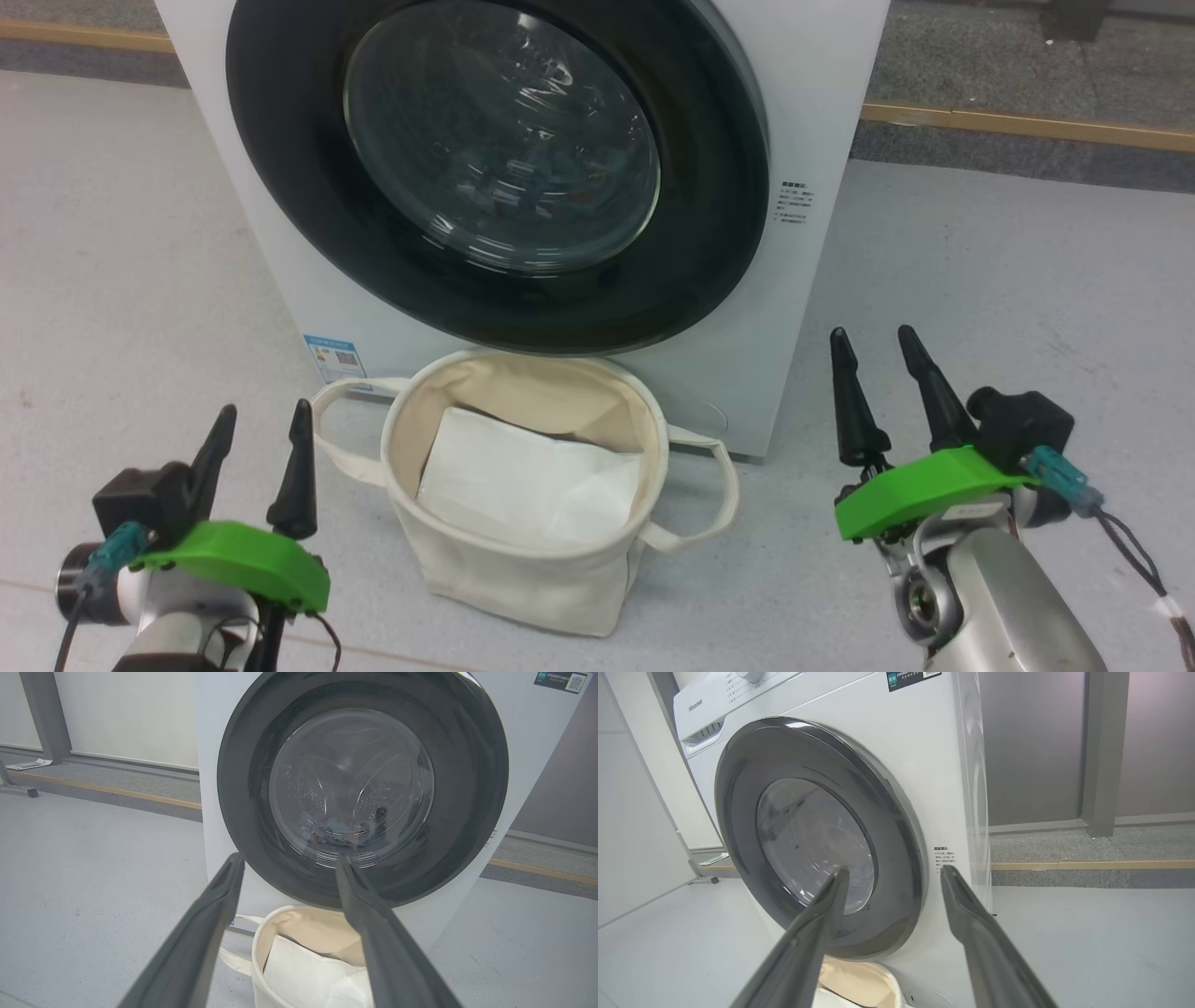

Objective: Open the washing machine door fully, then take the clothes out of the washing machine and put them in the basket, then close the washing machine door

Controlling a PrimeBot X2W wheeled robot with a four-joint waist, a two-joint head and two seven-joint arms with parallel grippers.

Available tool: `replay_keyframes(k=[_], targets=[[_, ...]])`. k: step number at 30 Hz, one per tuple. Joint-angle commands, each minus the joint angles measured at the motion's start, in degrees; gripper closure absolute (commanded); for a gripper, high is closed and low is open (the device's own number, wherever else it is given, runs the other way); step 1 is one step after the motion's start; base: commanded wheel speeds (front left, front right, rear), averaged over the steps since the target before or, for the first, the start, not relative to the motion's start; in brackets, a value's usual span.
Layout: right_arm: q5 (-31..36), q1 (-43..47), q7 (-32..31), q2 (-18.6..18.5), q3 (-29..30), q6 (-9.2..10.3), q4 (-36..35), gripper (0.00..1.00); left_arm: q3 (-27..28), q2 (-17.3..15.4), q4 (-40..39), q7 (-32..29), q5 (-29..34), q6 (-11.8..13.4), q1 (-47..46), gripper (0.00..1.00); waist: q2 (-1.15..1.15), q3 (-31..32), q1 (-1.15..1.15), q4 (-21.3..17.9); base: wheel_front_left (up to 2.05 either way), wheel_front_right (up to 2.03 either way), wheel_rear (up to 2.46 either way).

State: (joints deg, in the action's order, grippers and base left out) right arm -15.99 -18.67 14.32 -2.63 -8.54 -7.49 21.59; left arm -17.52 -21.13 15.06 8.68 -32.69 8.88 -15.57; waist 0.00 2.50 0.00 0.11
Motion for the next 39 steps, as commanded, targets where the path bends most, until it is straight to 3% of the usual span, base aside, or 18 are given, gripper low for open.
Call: replay_keyframes(k=[1, 13, 20, 28, 29, 30, 31, 39], targets=[[-3.34, -2.9, 0.68, -0.25, -1.88, 0.0, -1.85, 0.0, 2.4, -2.17, -1.55, 0.31, 0.28, 0.15, -2.59, 0.0, 0.0, 0.02, 0.0, 0.0, 0.0, 0.0, 0.0], [-4.08, -3.1, 0.68, -0.25, -2.83, 0.0, -1.2, 0.0, 1.99, -2.28, -1.18, 0.59, 0.0, 0.18, -2.35, 0.0, 0.0, 0.16, 0.0, -0.21, 0.0, 0.0, 0.0], [-11.55, -3.33, 0.68, -0.25, -4.45, 0.0, -0.98, 0.0, 1.61, -2.04, -0.86, 0.78, -0.35, 0.08, -2.19, 0.0, 0.0, -0.03, 0.0, -0.18, 0.0, 0.0, 0.0], [-23.26, -4.25, 0.68, -0.25, -0.4, 0.0, -0.11, 0.0, 1.21, -1.9, -0.51, 1.04, -0.56, 0.09, -2.01, 0.0, 0.0, -1.12, 0.0, -0.02, 0.0, 0.0, 0.0], [-24.52, -4.53, 0.68, -0.25, 0.33, 0.0, -0.09, 0.14, 1.15, -1.85, -0.54, 1.07, -0.61, 0.06, -2.04, 0.0, 0.0, -1.42, 0.0, 0.07, 0.0, 0.0, 0.0], [-26.08, -4.77, 0.68, -0.38, 0.91, 0.0, 0.0, 0.72, 1.09, -1.78, -0.55, 1.12, -0.67, 0.03, -2.06, 0.0, 0.0, -1.66, 0.0, 0.14, 0.0, 0.0, 0.0], [-27.63, -5.02, 0.68, -0.84, 1.25, 0.0, 0.18, 0.98, 0.99, -1.71, -0.5, 1.12, -0.71, -0.01, -2.07, 0.0, 0.0, -1.91, 0.0, 0.24, 0.0, 0.0, 0.0], [-45.54, -8.35, -1.46, -7.66, 3.82, 0.0, 0.84, 1.0, 0.18, -1.04, -0.13, 1.26, -0.92, -0.39, -3.01, 0.0, 0.0, -5.43, 0.0, 1.59, 0.0, 0.0, 0.0]])
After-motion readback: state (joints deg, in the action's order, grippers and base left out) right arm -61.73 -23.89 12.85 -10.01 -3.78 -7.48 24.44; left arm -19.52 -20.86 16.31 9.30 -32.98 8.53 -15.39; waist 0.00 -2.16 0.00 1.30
